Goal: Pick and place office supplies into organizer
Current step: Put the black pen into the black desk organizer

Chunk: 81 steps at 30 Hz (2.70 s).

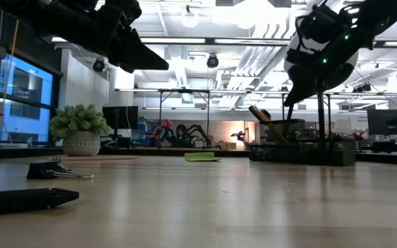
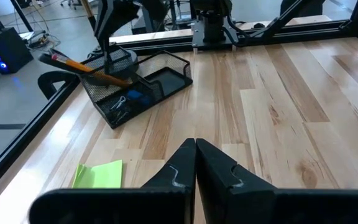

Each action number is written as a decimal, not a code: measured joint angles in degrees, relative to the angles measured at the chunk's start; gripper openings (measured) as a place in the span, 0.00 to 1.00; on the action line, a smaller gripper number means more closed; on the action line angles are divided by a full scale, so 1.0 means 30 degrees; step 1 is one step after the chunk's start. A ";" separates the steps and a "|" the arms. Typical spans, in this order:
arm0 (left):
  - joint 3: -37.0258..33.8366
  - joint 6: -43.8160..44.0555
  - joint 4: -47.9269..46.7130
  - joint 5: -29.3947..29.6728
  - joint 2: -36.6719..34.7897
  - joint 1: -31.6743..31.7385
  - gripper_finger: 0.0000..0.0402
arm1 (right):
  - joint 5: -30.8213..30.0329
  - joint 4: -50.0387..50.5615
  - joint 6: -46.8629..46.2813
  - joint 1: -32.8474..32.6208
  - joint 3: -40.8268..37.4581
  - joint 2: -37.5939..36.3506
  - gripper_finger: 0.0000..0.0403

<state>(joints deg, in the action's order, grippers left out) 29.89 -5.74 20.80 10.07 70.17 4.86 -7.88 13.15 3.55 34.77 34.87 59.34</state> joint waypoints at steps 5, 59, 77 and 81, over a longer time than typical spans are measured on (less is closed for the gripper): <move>0.0000 0.0324 0.0040 0.0000 0.0180 0.0000 0.01 | -0.0175 0.0630 -0.0202 -0.0720 0.1249 -0.1504 0.06; 0.6669 0.8801 1.8440 -0.9306 1.1009 0.3373 0.33 | -0.6986 -0.9581 0.5440 -1.6364 0.4313 0.0870 0.05; 0.6656 1.3581 2.2264 -0.8951 1.1003 0.3177 0.28 | -0.9215 -1.3153 1.2076 -1.7479 0.4294 0.3596 0.05; 0.6652 1.3594 2.2204 -0.9271 1.1023 0.3221 0.30 | -1.0543 -1.2791 1.2032 -1.7477 0.4291 0.3922 0.05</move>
<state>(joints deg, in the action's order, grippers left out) 49.84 35.05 87.41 -17.75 103.24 14.53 -39.51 -25.22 39.65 -17.67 47.75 71.11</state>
